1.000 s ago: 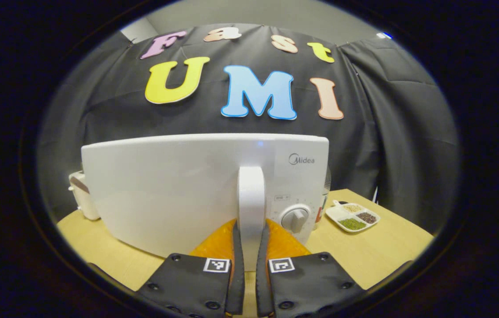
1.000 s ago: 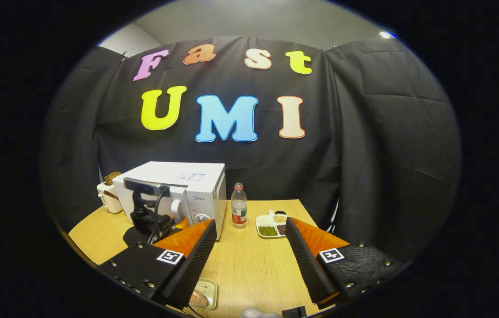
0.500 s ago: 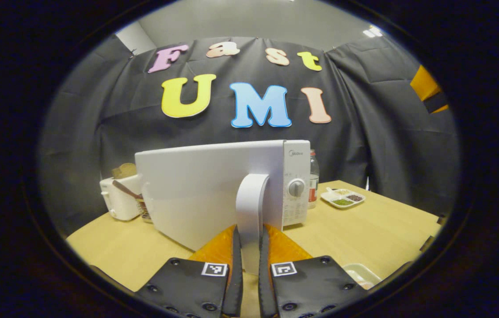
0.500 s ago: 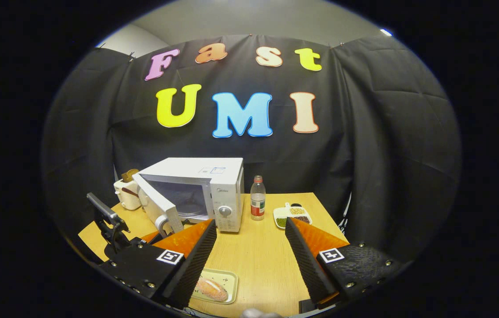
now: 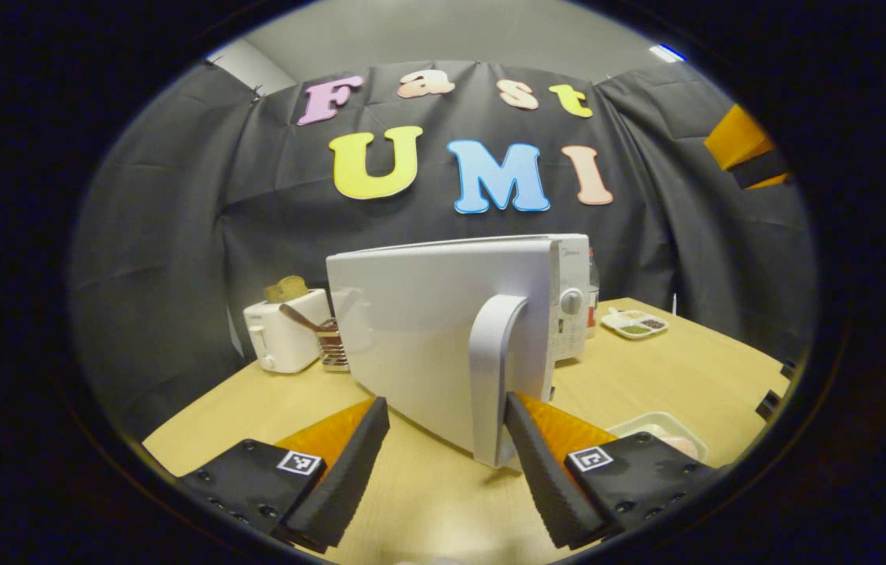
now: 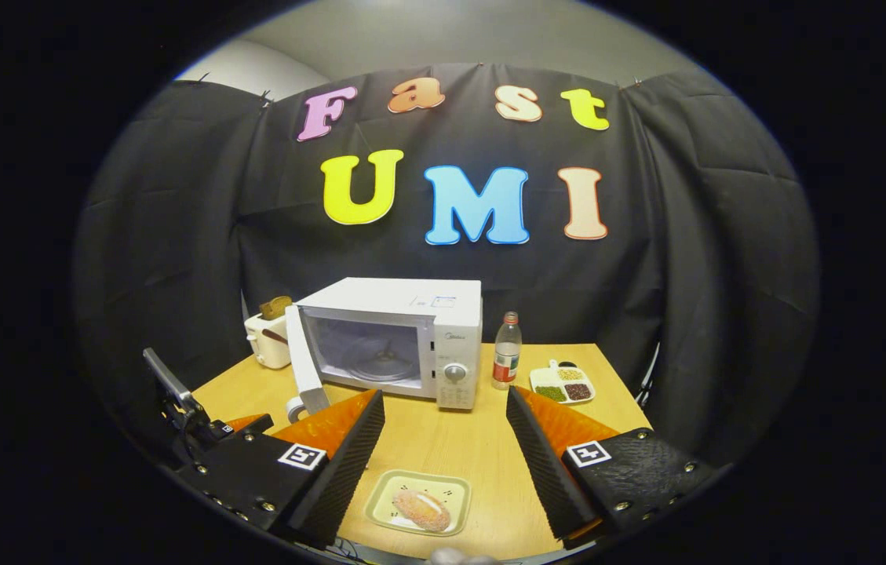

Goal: Open the microwave oven with the left hand, put the food in, and close the microwave oven.

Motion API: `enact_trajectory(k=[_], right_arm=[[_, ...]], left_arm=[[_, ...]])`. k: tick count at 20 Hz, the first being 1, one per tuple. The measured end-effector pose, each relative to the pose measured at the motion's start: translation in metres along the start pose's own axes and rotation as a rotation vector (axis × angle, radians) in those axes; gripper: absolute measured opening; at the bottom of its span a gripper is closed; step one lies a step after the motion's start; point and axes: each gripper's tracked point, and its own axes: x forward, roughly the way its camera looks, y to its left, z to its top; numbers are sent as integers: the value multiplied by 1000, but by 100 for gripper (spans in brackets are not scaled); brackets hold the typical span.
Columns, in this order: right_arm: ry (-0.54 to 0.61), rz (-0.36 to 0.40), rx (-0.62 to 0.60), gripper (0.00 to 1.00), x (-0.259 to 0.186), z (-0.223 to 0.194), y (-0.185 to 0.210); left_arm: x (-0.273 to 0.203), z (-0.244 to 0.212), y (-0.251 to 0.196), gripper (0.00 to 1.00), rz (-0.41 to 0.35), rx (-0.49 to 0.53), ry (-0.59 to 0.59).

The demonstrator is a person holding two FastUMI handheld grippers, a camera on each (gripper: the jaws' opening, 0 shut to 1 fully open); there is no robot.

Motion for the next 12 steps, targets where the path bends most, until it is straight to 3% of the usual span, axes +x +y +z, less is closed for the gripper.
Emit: enact_trajectory(k=[3,4,6,12], right_arm=[[-3,32,-7,96,-1,2,14],[-1,42,-8,96,-1,2,19],[2,59,-18,96,-3,3,27],[0,101,-29,96,-6,7,48]], left_arm=[[-10,-4,50,99,122,9,16],[-14,-8,62,96,140,-3,24],[-25,-12,84,100,170,-36,30],[-42,-24,120,95,175,-90,67]])
